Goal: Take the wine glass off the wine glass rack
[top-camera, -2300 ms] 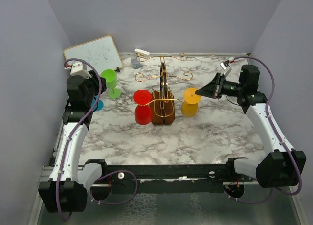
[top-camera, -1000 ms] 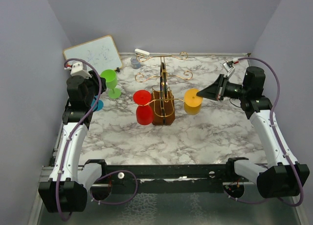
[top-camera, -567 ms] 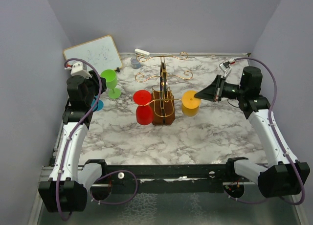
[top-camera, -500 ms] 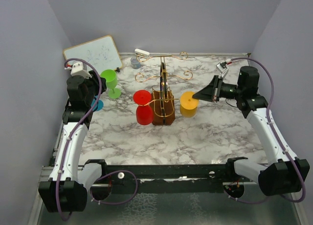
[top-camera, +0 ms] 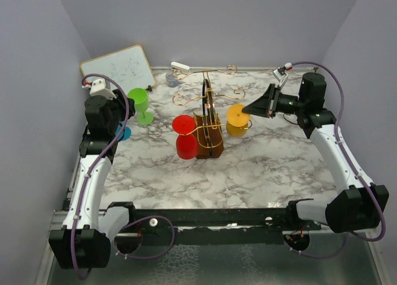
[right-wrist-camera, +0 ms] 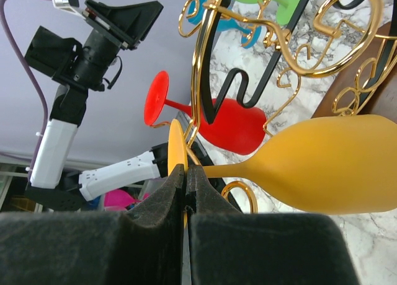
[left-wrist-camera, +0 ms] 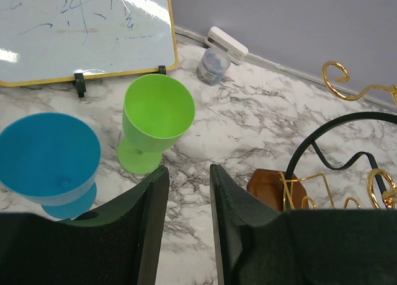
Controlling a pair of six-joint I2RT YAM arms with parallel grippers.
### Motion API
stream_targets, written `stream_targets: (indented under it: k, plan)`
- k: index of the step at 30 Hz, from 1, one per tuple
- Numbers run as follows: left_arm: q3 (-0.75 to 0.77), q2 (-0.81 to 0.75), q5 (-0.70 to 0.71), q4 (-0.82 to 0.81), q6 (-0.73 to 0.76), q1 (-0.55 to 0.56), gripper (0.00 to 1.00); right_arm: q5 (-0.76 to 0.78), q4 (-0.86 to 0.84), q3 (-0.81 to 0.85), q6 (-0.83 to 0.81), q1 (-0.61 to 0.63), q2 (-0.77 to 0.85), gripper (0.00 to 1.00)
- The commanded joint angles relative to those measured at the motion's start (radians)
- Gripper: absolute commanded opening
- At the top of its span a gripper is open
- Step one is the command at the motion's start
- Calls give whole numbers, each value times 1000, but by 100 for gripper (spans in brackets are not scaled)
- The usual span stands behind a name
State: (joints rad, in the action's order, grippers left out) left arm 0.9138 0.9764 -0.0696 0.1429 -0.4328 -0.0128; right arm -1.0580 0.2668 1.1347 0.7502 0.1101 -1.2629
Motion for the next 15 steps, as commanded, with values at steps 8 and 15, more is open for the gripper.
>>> stream_targets:
  k: [8,15]
  plan:
    - [5,8,-30,-24,-4,-6,36,203,-38,50,-36,3,-8,1]
    - [5,8,-34,-24,-6,-8,36,444,68,105,-194,3,79,1]
